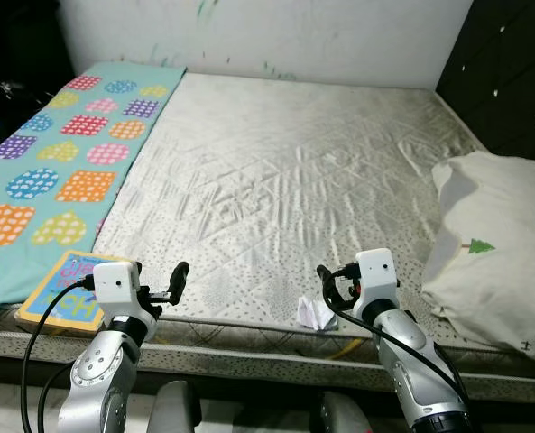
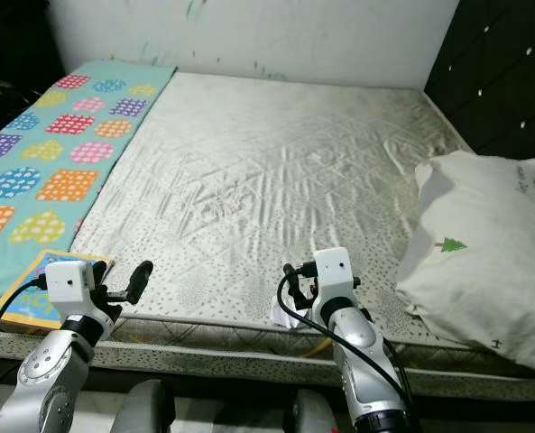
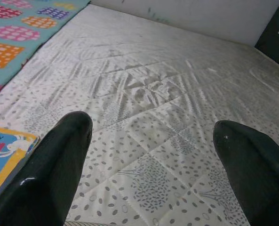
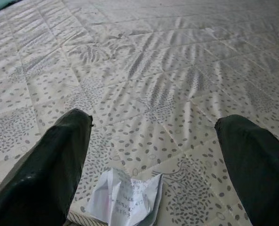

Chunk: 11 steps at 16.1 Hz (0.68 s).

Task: Clean up the room

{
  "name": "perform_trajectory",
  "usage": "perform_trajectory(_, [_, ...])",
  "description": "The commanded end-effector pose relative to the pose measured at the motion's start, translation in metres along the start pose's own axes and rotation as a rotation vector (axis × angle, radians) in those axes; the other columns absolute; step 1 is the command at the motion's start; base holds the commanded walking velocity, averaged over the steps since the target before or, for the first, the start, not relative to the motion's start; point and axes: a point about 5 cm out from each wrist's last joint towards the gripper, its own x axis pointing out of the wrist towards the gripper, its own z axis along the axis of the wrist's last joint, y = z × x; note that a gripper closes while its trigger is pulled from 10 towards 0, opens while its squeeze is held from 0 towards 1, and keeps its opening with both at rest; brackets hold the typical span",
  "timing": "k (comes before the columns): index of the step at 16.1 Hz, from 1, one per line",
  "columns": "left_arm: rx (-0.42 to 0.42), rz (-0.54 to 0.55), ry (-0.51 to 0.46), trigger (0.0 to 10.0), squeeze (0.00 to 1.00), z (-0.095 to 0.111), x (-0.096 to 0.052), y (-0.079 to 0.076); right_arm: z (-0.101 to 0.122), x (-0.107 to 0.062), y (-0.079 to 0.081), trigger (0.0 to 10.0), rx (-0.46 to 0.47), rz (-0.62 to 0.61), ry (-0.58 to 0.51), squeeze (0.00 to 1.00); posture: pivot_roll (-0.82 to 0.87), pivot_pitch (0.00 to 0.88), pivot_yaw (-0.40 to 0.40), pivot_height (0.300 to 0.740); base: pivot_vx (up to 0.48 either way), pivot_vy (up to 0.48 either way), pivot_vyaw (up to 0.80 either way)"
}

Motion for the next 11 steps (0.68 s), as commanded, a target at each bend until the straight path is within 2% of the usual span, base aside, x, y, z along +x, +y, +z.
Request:
perform_trajectory(1, [-0.001,0.006,0.005,10.0,0.0,0.0008,-0.0005,0.0004,-0.0027,0.0005,0.0011,10.0,-0.005,0.012,0.023,0.0,-0.1,0.005,-0.051,0.617,0.0,0.0,0.0])
perform_trajectory(7, [-0.005,0.006,0.012,10.0,0.0,0.0001,-0.0006,0.0002,-0.0036,0.0002,0.0022,10.0,-0.003,0.024,0.034,0.0,-0.1,0.009,-0.049,0.569,0.0,0.0,0.0])
perform_trajectory(11, [-0.008,0.006,0.014,10.0,0.0,0.0,0.0005,0.0001,-0.0013,0.0033,0.01,10.0,-0.013,0.096,0.04,0.0,-0.1,0.011,-0.051,0.564,0.0,0.0,0.0])
